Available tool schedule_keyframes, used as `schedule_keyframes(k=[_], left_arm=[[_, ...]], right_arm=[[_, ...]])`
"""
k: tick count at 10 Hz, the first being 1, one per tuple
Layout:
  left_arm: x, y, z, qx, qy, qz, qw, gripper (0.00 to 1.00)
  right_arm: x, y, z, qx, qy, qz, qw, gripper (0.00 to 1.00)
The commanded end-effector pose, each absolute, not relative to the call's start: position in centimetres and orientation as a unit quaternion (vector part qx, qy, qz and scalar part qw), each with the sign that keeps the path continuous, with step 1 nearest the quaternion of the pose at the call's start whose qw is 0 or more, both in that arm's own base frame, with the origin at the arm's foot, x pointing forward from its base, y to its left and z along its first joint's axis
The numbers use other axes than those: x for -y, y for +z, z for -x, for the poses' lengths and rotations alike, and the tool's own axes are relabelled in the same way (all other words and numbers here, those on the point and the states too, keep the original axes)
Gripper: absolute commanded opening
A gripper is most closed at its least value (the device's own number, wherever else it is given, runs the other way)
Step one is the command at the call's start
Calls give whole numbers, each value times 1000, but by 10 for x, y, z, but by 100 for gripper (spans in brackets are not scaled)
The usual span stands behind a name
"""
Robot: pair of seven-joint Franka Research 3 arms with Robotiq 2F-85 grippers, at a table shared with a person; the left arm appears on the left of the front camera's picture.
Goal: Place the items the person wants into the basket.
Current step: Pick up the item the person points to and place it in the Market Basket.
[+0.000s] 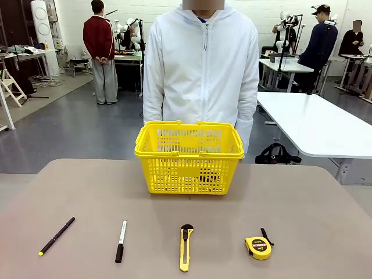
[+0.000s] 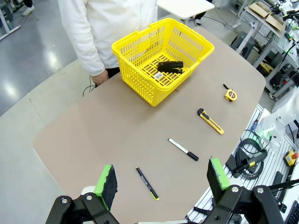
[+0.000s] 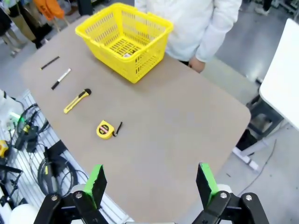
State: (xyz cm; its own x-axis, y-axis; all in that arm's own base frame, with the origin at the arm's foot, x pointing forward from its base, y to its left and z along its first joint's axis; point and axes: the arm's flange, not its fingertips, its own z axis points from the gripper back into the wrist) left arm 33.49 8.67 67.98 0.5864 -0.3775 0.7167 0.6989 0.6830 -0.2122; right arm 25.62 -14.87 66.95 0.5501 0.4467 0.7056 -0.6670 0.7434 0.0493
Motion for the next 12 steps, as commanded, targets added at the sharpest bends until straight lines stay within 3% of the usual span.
schedule_keyframes(k=[1,12], left_arm=[[-88,679,-335,333,-322,250,850,100],[-88,679,-335,333,-322,250,850,100]], right_arm=[[154,681,-268,349,325,-179,861,100],[153,680,-264,350,321,-162,865,100]])
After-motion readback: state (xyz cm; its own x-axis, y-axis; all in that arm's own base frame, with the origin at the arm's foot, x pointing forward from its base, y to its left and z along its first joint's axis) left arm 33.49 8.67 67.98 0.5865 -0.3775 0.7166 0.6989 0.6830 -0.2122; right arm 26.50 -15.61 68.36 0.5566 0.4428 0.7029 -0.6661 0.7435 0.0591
